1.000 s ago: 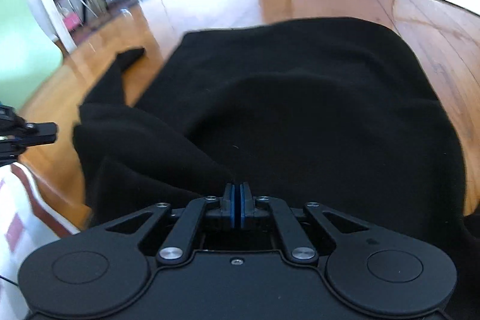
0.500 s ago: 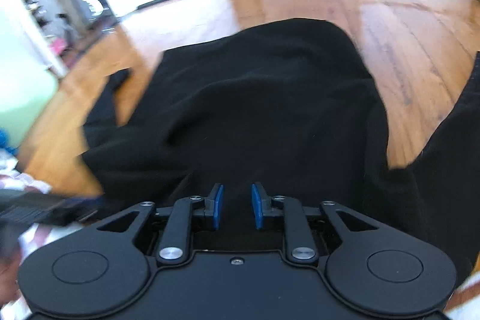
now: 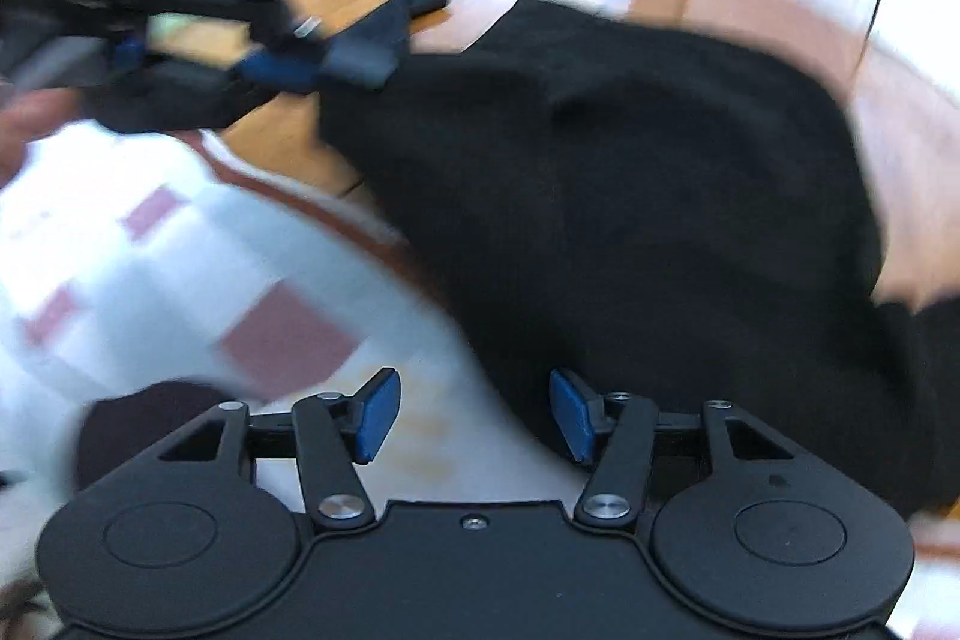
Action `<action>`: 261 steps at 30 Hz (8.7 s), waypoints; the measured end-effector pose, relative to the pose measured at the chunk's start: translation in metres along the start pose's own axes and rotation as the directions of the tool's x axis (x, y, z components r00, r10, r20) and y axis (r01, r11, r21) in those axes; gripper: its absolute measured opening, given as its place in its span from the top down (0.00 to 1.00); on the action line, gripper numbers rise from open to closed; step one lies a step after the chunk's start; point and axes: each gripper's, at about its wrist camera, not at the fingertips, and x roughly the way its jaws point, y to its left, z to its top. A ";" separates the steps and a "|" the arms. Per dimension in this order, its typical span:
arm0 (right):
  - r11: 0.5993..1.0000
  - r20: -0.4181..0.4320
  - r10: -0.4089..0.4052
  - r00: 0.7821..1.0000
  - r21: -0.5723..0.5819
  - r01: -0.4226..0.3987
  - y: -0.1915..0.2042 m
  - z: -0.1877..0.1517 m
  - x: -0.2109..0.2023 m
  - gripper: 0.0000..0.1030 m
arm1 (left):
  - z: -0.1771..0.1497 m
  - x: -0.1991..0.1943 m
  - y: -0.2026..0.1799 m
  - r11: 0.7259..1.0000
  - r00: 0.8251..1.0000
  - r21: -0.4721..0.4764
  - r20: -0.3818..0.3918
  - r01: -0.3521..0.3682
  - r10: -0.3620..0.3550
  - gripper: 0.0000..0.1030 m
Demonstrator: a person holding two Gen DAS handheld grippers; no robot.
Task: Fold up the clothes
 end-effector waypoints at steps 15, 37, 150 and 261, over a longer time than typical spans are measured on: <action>0.926 0.177 -0.259 0.950 0.326 0.192 -0.089 -0.008 -0.057 0.96 | -0.074 -0.028 -0.039 0.962 0.982 0.198 0.071 -0.187 0.176 0.95; 0.897 0.156 0.160 0.975 0.389 -0.209 -0.123 -0.010 -0.061 0.95 | -0.100 0.033 -0.110 0.594 0.882 0.651 0.335 -0.472 0.332 0.90; 0.878 -0.163 -0.232 0.959 0.389 0.278 -0.115 0.011 -0.012 0.74 | -0.047 0.080 -0.112 0.594 0.915 0.696 0.305 -0.403 0.263 0.90; 0.954 0.122 0.048 0.991 0.289 -0.081 -0.140 0.041 0.052 0.51 | 0.127 0.070 0.005 0.626 0.676 0.288 0.476 -0.724 0.563 0.97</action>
